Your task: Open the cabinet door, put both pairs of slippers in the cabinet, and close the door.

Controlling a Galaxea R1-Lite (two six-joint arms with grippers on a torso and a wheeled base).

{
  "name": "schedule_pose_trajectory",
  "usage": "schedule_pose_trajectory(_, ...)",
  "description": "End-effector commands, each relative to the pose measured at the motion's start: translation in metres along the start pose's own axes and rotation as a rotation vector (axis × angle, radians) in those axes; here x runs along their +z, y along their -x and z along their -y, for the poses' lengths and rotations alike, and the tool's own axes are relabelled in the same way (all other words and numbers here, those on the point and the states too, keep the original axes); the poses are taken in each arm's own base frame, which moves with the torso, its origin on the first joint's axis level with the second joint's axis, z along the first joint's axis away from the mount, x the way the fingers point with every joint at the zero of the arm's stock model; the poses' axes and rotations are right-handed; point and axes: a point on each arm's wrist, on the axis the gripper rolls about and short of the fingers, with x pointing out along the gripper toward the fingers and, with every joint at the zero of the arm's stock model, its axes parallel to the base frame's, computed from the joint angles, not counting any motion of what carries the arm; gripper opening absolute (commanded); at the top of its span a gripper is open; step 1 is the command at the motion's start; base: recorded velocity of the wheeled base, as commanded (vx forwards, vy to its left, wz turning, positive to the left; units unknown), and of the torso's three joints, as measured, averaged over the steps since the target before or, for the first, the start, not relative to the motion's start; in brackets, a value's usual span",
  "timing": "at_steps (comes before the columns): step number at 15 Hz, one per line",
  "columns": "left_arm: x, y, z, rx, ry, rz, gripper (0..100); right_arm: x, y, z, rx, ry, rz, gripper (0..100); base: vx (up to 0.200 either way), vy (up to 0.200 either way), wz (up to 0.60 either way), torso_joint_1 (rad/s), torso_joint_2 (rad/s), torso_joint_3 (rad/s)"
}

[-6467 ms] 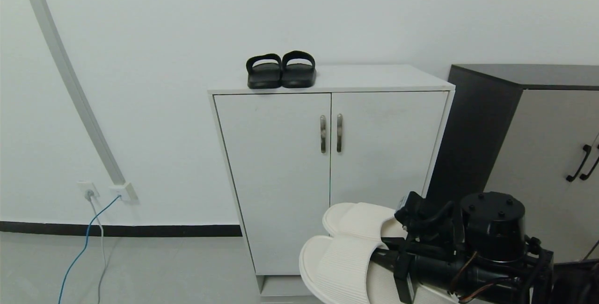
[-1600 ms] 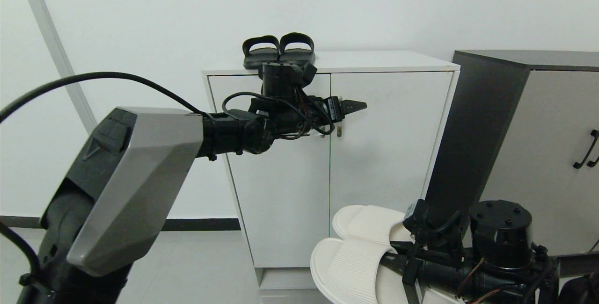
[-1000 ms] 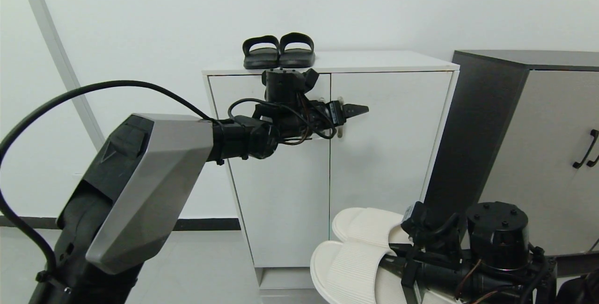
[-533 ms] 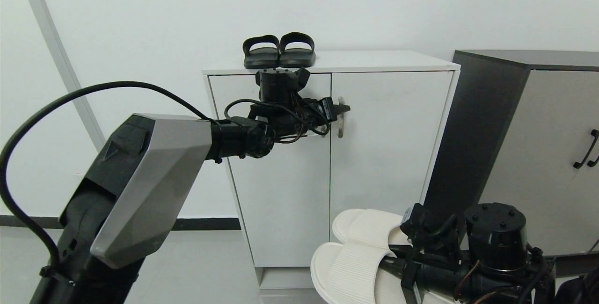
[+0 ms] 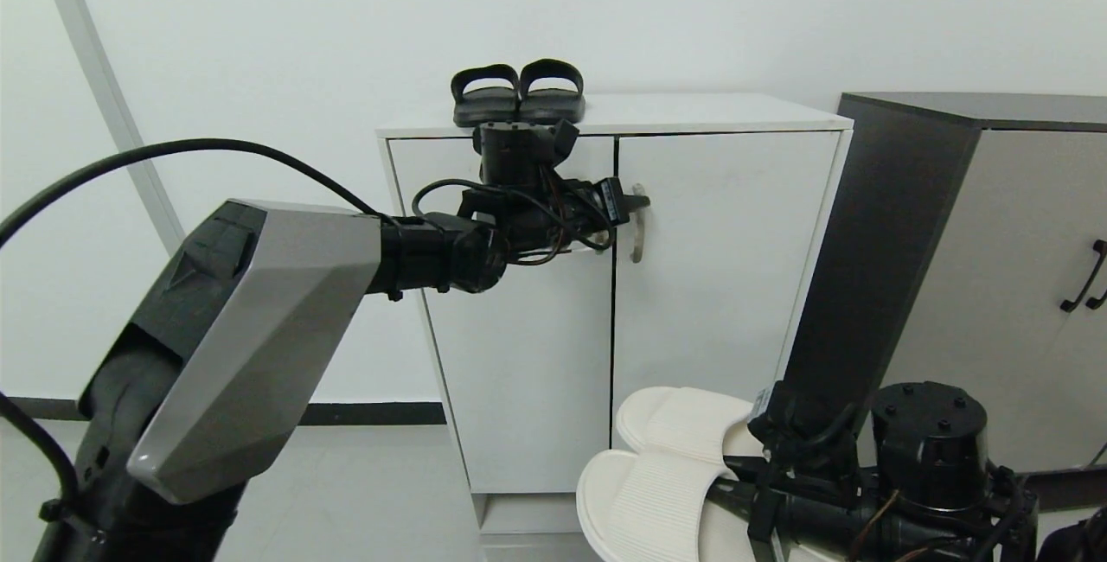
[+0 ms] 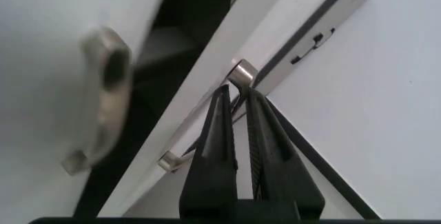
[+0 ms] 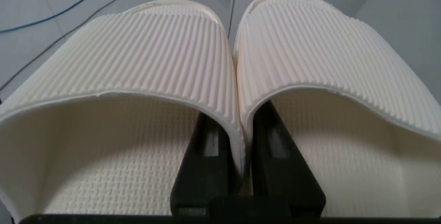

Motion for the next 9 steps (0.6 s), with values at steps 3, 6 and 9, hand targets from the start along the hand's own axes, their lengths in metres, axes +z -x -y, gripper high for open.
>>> schedule_pose_trajectory(3,-0.01,0.041,0.036,-0.042,-0.015,0.005,0,-0.005,0.008,-0.008,0.05,0.022,-0.007,0,0.0,0.0,0.0,0.0,0.0,0.0)
schedule_pose_trajectory(6,-0.017,0.062,0.047,-0.048,-0.016,0.004,0,-0.005,0.01,-0.012,0.09,0.022,-0.005,0,0.0,0.0,0.0,0.0,0.0,0.0)
schedule_pose_trajectory(9,-0.02,0.084,0.057,-0.05,-0.021,0.004,0,-0.007,0.012,-0.014,0.12,0.019,-0.008,0,0.0,0.0,0.0,0.0,0.0,0.0)
